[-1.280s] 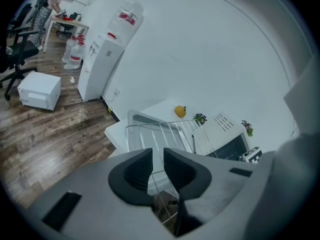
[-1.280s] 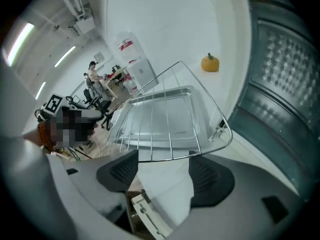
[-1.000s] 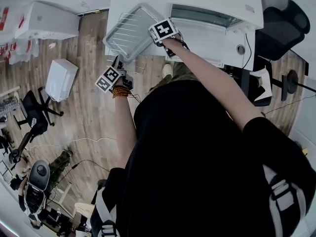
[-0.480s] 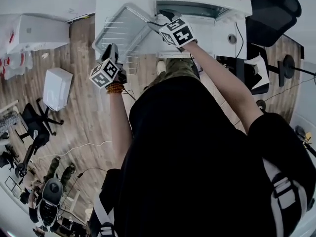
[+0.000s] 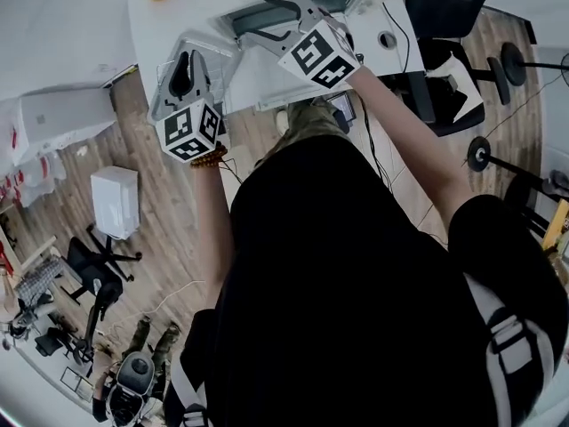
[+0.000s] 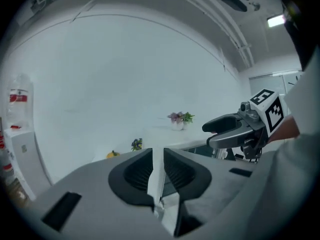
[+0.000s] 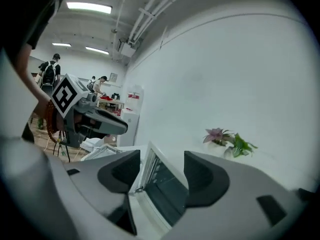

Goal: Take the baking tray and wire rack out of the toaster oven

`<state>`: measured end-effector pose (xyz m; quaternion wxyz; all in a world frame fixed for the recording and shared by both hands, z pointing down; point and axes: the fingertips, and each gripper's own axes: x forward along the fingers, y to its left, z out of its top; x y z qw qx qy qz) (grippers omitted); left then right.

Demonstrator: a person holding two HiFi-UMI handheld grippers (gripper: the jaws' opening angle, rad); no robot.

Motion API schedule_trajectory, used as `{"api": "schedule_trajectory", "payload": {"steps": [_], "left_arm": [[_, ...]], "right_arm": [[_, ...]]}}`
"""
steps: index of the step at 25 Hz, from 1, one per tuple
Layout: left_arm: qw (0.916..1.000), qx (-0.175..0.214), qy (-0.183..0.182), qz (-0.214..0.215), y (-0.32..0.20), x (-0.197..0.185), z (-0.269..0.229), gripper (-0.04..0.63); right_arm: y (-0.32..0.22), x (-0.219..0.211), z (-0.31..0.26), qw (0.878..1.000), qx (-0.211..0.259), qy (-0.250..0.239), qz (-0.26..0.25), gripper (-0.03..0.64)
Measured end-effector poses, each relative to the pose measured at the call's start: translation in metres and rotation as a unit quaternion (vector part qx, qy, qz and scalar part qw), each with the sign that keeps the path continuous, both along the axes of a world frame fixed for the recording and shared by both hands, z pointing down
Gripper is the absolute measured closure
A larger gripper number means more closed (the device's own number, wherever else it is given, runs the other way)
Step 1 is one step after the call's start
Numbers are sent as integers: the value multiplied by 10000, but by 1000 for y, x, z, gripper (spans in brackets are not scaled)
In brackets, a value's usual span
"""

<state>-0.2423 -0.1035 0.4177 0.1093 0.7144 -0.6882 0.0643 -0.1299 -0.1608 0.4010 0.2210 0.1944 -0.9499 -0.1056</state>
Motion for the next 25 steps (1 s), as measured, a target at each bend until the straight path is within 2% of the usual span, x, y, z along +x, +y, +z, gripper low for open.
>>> {"api": "schedule_trajectory", "payload": {"steps": [5,10,12,15,18,21,23,25], "left_arm": [[9964,607,-511,296,-28,43,-56,548],[9888,1212,-754,425,-44,82,-109,548],[9847,1419,-897,471,-44,95,-126,548],[9788,1590,-1185,522,-37,110,-137,548],[9755,1719,-1308,413,-27,114,-137,548],[9736,1790,-1383,290,-20,115,-131,548],[9735,1791,-1405,241,-16,116,-124,548],[9745,1748,-1396,199,-12,114,-116,548]], "right_arm": [[-5,25,-56,9967,565,-470,337,324],[-5,51,-118,9846,1348,-904,647,345],[0,62,-144,9757,1865,-899,722,376],[11,80,-179,9552,2643,-935,944,408],[18,98,-193,9358,3138,-947,1296,473],[22,105,-176,9251,3380,-821,1525,502],[23,104,-154,9270,3353,-552,1586,514],[25,101,-131,9358,3104,-446,1610,528]]}}
